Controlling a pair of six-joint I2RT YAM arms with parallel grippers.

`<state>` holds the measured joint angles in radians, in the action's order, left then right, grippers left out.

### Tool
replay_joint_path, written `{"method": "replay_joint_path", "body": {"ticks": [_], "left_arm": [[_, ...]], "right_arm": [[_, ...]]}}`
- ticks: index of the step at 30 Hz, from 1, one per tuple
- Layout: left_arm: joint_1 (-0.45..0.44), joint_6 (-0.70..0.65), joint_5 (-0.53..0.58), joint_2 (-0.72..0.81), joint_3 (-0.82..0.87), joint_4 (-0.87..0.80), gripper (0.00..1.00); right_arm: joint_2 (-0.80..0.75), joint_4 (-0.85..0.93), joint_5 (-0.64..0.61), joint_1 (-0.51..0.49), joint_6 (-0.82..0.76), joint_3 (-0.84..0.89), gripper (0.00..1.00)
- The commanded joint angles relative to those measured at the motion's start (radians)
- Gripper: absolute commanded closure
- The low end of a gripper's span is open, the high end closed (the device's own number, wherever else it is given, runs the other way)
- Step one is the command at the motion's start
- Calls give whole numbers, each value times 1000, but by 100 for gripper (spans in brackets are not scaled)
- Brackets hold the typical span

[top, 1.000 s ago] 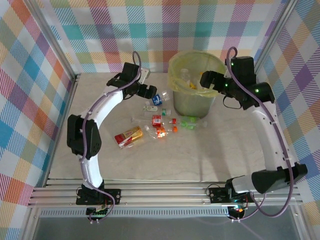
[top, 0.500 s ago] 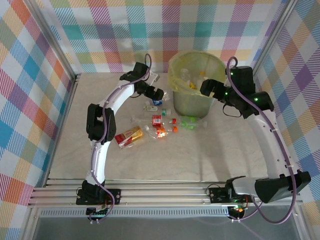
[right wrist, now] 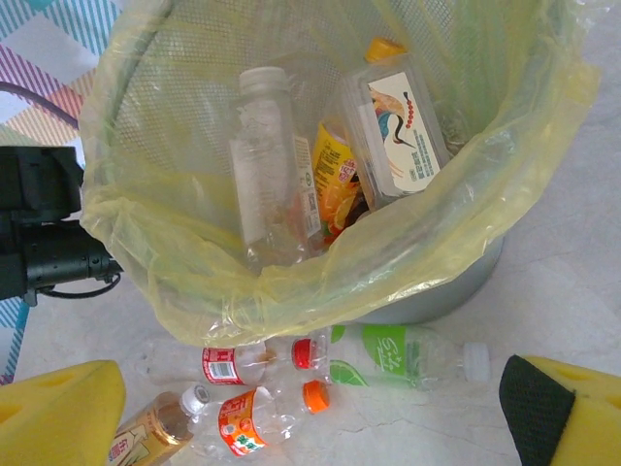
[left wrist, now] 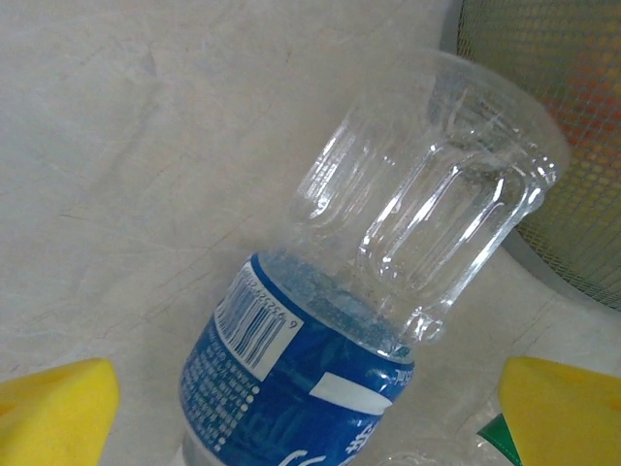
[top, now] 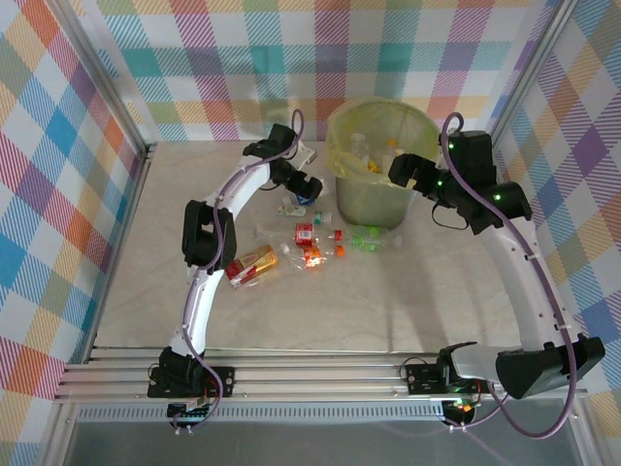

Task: Put the plastic bottles in the bin

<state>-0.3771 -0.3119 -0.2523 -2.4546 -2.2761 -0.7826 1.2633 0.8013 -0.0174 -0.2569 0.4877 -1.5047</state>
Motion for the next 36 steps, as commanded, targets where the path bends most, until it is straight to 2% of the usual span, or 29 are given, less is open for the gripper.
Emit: {"method": "replay_joint_path", "body": {"ticks": [1, 10, 22, 32, 36], "left_arm": [[-11, -30, -2, -34, -54, -44, 0], [-20, -4, 52, -107, -146, -61, 0], [-20, 31, 206, -161, -177, -54, 5], [-2, 51, 264, -173, -191, -46, 35], [12, 58, 281, -151, -191, -40, 40]], "right_arm": [[-19, -27, 2, -7, 13, 13, 0], [-17, -30, 1, -7, 14, 20, 0], [-13, -40, 0, -7, 16, 32, 0], [-7, -52, 3, -7, 17, 38, 0], [-3, -60, 12, -7, 17, 42, 0]]}}
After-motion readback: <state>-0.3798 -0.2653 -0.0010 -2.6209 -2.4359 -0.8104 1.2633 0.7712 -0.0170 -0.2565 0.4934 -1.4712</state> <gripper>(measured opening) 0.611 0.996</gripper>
